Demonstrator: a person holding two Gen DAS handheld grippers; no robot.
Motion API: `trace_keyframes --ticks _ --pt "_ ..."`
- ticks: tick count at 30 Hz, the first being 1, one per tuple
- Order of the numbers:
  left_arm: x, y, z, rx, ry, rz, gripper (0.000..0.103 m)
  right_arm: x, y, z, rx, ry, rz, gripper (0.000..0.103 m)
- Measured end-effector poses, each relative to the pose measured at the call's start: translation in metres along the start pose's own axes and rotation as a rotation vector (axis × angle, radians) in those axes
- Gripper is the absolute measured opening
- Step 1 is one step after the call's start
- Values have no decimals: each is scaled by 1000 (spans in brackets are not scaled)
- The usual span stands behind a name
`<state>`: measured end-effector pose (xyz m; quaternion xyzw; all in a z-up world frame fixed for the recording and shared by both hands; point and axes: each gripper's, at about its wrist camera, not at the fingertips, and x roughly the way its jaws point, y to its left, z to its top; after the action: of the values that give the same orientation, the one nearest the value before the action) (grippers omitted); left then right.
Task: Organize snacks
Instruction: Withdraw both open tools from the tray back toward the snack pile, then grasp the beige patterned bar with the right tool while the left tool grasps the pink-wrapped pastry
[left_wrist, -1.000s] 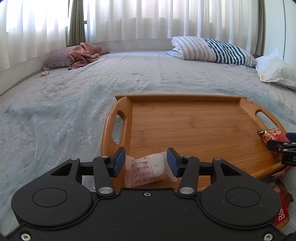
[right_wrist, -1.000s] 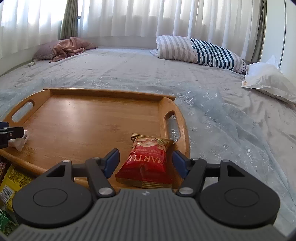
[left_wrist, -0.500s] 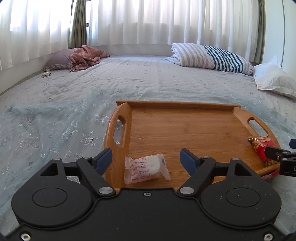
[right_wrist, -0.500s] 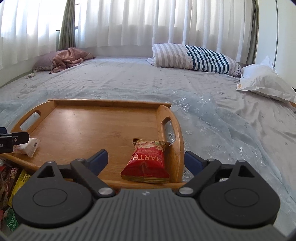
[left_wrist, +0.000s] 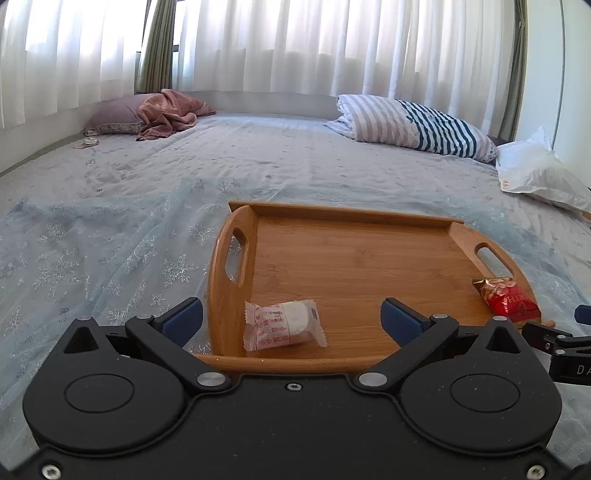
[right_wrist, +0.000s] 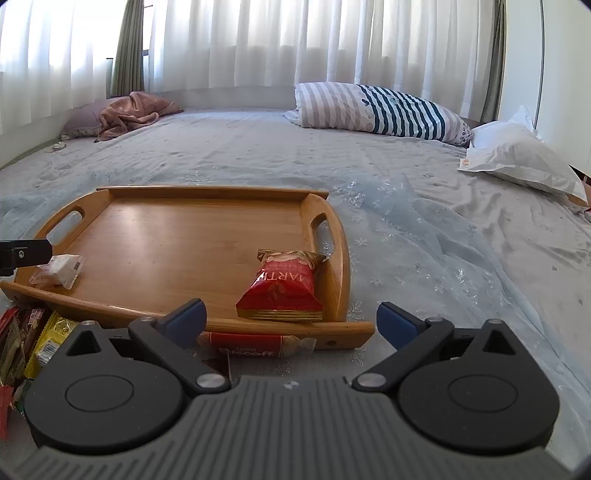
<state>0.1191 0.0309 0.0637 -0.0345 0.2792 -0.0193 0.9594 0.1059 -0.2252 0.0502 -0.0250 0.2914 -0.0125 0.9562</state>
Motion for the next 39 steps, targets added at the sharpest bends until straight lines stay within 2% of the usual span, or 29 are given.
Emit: trace_keyframes --ticks 5,13,18,20,21,22,23,30,39 --pt "-11 5 -6 1 -3 -11 103 -6 -1 -4 17 6 12 103" --pt "-26 27 -20 -36 24 13 103 -23 7 -15 35 10 57 103" --pt "-43 37 -30 -63 38 -44 103 -31 14 -26 27 34 97 103" --pt "-51 36 -33 -57 38 -41 103 -36 18 -30 17 37 126 95" --pt "-54 34 -35 -51 41 -34 103 -40 20 -32 24 34 136 71" --pt "-57 33 -37 -44 45 -32 103 -43 22 -33 31 43 157 60" --pt "-60 33 -40 -38 48 -34 103 -44 25 -34 29 54 185 44" --pt "-76 30 -57 -58 77 -61 103 -53 56 -35 -48 44 284 42" --pt "-89 30 -65 -64 81 -59 103 -44 76 -42 -112 89 309 43"
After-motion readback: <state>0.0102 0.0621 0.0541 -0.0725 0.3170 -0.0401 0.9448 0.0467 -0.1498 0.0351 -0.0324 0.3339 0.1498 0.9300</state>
